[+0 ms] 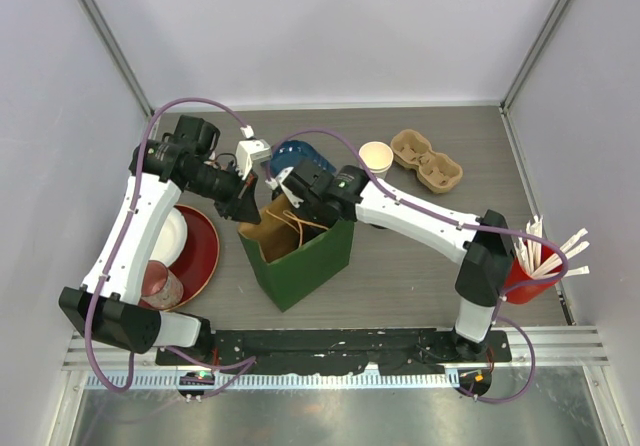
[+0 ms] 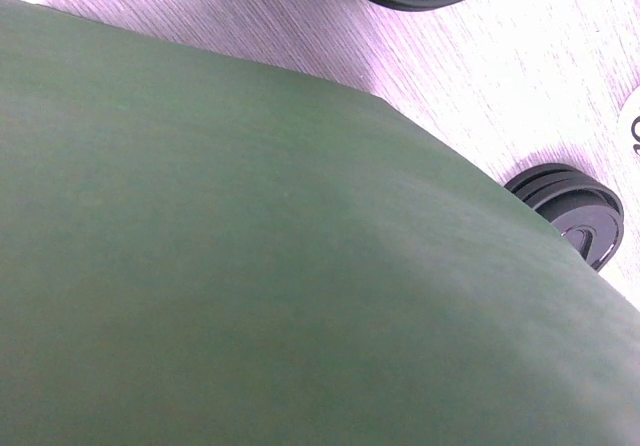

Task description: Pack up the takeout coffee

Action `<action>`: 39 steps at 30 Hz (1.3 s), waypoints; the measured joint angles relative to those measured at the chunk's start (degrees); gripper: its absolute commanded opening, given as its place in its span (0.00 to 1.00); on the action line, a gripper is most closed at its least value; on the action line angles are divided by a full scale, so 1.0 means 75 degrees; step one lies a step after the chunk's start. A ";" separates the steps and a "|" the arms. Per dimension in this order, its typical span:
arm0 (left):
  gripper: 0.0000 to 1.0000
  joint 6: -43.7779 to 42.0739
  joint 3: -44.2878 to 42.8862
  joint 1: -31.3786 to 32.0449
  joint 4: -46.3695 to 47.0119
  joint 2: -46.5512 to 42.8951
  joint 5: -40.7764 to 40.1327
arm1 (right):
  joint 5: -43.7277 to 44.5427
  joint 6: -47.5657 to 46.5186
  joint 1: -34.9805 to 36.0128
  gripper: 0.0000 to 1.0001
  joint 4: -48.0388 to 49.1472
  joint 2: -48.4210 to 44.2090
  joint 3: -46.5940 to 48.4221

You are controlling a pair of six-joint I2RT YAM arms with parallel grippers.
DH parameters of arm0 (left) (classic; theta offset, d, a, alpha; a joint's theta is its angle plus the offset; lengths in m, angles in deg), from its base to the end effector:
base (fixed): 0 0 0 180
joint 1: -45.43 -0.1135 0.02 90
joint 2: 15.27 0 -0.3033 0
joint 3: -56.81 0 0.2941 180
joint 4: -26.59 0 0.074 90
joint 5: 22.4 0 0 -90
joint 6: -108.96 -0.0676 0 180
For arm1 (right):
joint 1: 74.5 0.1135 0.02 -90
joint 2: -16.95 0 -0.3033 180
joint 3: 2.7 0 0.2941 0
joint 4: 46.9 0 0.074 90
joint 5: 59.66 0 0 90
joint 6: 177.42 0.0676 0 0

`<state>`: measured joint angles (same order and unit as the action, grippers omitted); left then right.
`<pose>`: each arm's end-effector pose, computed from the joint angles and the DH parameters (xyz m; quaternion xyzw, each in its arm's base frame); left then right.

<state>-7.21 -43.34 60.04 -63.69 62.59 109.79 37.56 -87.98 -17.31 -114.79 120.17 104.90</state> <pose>0.2545 -0.1133 0.4065 0.3835 0.8345 -0.3336 0.2128 0.2485 0.3698 0.3050 -0.4565 0.8577 0.0545 0.2304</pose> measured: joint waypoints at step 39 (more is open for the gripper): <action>0.00 -0.0181 -0.0117 0.0000 0.0035 0.0012 -0.0017 | 0.0009 0.0297 0.0012 0.62 0.0880 -0.1303 -0.0568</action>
<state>-8.57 -44.22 60.04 -63.42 62.68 109.66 37.63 -85.75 -17.22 -108.19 110.40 100.64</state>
